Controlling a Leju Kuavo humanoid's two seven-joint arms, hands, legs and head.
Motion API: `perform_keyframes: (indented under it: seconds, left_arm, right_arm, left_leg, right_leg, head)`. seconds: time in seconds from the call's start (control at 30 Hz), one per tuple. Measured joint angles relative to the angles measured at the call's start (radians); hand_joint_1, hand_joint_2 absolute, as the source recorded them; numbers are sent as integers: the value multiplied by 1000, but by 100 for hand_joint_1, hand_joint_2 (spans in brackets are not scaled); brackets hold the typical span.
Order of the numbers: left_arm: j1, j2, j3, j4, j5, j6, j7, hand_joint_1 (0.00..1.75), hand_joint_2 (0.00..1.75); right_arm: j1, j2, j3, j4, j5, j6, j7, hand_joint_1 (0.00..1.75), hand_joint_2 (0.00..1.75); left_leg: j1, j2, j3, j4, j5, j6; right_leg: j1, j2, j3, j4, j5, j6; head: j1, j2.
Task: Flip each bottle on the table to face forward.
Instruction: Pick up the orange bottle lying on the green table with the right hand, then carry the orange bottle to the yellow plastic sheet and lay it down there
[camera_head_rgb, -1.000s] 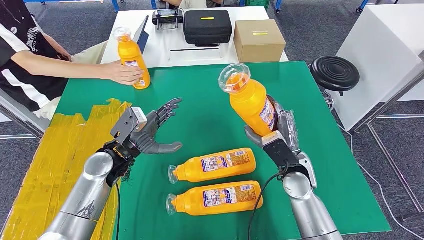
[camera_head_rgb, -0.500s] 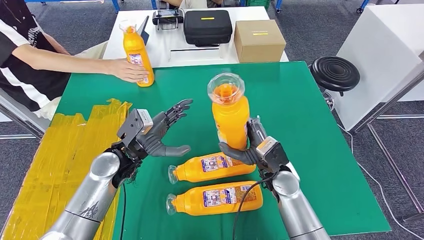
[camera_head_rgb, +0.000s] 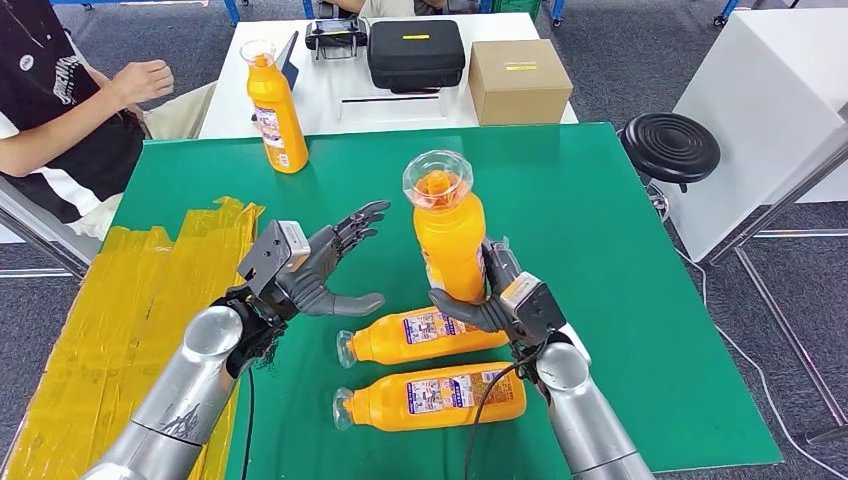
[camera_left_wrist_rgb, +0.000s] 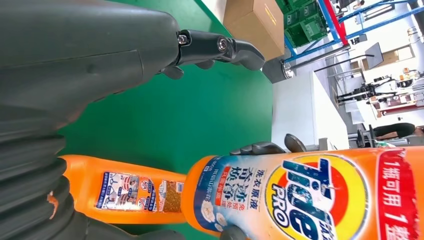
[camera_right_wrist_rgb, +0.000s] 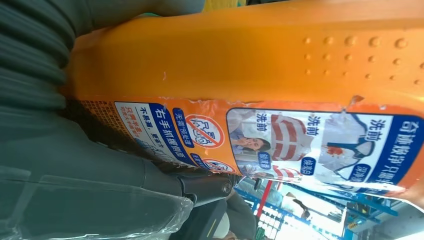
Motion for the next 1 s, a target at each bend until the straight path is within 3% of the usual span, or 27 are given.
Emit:
perform_keyframes:
  seconds: [0.23,0.53,1.0]
  left_arm:
    - [8,1,-2,-9,36,12,0,0,175]
    - [64,-1,-6,-125,215,5,53,0,175]
    - [79,-25,-93,-149,354,29,58,0,175]
  right_arm:
    - [-17,1,9,35,-13,23,5,175,175]
    - [-23,9,20,74,-33,-2,4,175,175]
    - [-35,45,65,113,-9,-54,10,175,175]
  left_leg:
    - [0,0,0,0,0,0]
    - [0,0,0,0,0,0]
    - [0,0,0,0,0,0]
  right_leg:
    - [0,0,0,0,0,0]
    - [0,0,0,0,0,0]
    - [1,0,0,0,0,0]
  head:
    - [0,0]
    - [0,0]
    - [0,0]
